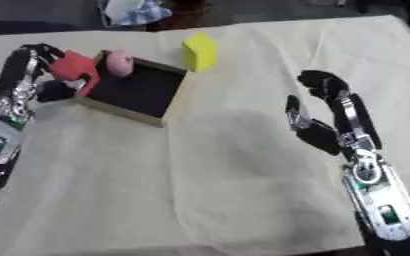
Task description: Pick up objects on the table and place them in the box.
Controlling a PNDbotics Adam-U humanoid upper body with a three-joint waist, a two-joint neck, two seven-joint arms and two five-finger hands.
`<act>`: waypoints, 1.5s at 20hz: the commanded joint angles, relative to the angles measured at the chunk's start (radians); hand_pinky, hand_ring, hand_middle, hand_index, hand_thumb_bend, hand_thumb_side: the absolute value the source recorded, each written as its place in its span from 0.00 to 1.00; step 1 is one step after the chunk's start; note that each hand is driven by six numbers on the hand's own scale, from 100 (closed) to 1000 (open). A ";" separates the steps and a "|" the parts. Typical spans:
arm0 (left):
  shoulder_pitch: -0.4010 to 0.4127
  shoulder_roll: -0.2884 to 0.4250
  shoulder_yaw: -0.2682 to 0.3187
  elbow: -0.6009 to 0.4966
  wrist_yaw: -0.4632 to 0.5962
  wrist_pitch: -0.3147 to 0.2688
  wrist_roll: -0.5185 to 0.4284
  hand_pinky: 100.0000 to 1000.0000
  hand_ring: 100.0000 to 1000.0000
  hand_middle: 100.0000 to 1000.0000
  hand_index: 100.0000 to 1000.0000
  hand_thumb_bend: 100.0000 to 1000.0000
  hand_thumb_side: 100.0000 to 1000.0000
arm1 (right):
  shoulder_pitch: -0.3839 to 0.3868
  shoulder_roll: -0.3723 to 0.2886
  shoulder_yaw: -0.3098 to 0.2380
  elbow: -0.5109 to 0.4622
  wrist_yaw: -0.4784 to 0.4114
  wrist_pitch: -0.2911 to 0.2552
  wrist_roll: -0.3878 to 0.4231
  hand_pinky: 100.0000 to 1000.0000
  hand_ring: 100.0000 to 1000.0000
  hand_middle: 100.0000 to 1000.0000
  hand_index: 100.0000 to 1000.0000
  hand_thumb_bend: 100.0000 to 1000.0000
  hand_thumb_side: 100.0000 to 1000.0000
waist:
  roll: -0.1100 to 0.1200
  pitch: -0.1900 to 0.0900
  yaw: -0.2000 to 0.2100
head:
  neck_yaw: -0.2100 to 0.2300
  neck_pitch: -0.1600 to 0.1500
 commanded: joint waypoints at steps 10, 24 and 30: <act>-0.024 -0.002 0.010 0.027 -0.002 -0.024 0.001 0.69 0.70 0.68 0.81 0.80 0.40 | -0.013 -0.008 -0.001 -0.005 -0.006 -0.003 0.006 0.85 0.83 0.79 0.72 0.04 0.03 | 0.003 -0.020 -0.007 | 0.000 -0.008; 0.090 0.059 0.025 -0.163 0.099 -0.117 0.006 0.74 0.73 0.72 0.85 0.89 0.52 | -0.038 -0.037 -0.003 -0.003 -0.001 -0.002 0.008 0.85 0.82 0.80 0.73 0.04 0.03 | -0.004 -0.020 0.022 | -0.017 -0.008; 0.199 0.090 0.072 -0.329 0.201 -0.164 0.017 0.73 0.71 0.70 0.83 0.80 0.51 | -0.098 -0.104 0.005 0.011 0.015 -0.002 0.021 0.84 0.82 0.80 0.75 0.04 0.03 | -0.007 -0.019 0.047 | -0.030 -0.010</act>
